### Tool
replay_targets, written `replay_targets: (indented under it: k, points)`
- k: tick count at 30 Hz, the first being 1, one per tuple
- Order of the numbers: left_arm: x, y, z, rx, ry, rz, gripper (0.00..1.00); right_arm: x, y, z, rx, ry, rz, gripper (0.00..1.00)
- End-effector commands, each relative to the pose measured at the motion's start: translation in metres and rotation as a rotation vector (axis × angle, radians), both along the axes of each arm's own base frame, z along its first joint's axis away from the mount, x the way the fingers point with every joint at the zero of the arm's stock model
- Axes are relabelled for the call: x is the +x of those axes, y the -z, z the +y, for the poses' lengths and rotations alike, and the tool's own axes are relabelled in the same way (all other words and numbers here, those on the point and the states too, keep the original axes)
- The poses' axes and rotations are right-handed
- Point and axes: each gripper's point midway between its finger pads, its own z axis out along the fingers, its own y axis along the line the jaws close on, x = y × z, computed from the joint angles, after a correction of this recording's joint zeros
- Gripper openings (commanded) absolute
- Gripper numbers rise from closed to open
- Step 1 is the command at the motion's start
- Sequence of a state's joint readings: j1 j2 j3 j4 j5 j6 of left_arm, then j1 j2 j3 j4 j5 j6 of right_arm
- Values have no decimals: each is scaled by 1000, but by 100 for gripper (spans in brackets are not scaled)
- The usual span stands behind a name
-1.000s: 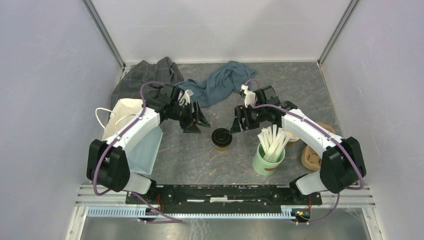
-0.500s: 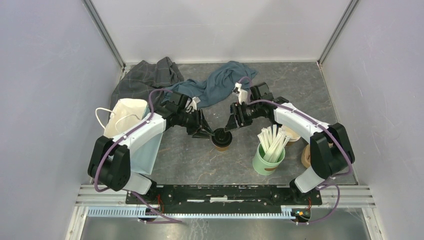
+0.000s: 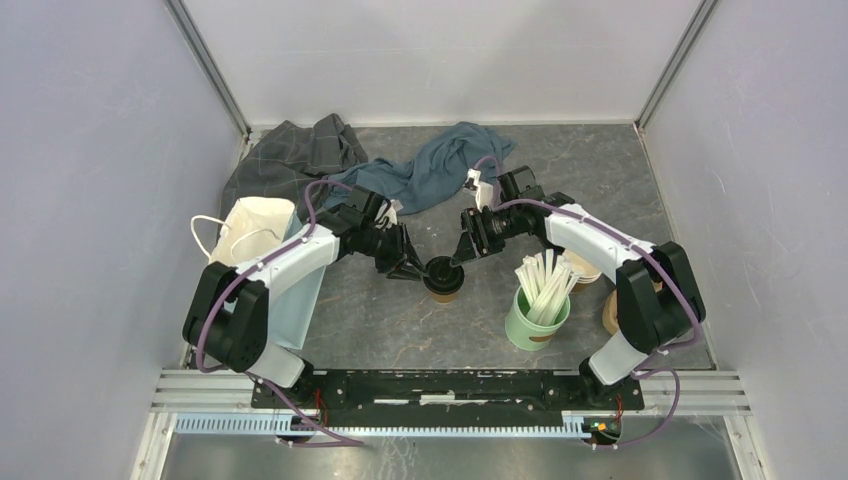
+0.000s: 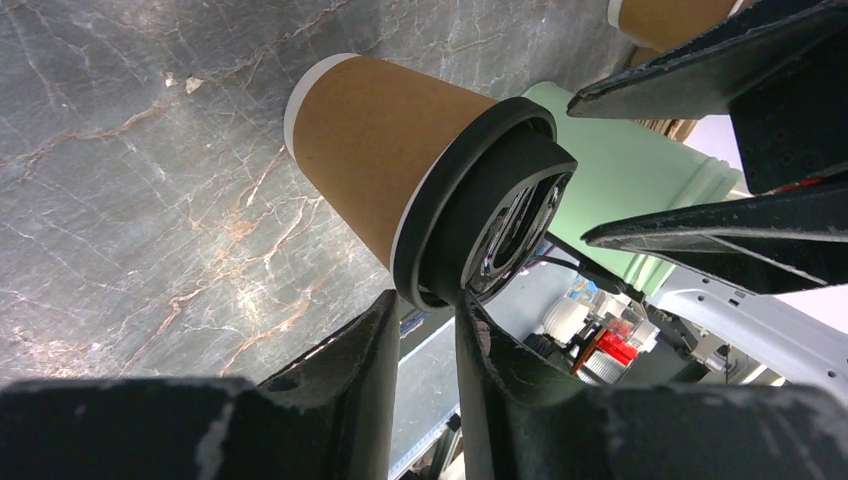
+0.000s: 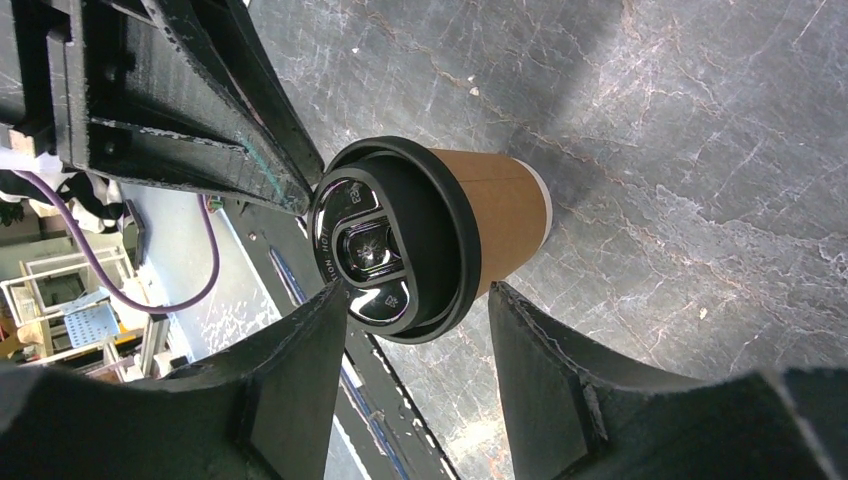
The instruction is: Pack the takeout coffee
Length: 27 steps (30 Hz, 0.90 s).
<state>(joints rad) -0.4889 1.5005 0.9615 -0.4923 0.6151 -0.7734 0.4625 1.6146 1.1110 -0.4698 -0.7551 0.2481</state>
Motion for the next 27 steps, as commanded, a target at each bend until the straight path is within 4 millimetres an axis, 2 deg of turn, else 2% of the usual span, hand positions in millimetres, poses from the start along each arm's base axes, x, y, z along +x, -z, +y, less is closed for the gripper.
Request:
replay_targets:
  k: [1, 7, 14, 17, 23, 25, 27]
  points:
    - [3, 1, -2, 8, 16, -18, 32, 9, -5, 4, 14, -19, -45, 59]
    - [3, 0, -1, 18, 18, -27, 30, 9, -1, 5, 13, -21, -32, 55]
    - [-4, 14, 7, 67, 31, -8, 29, 5, 10, 5, 5, -27, -13, 54]
    - [-10, 28, 15, 120, 39, 16, 26, 2, 22, 1, -15, -17, 3, 51]
    - [-27, 68, 45, 292, 65, 52, 23, 0, 56, -18, -141, 25, 4, 47]
    - [-27, 68, 49, 313, 74, 42, 23, -1, 59, -21, -163, 27, 2, 47]
    - [-22, 57, 45, 295, 78, 18, 24, -1, 55, -20, -147, 26, 3, 47]
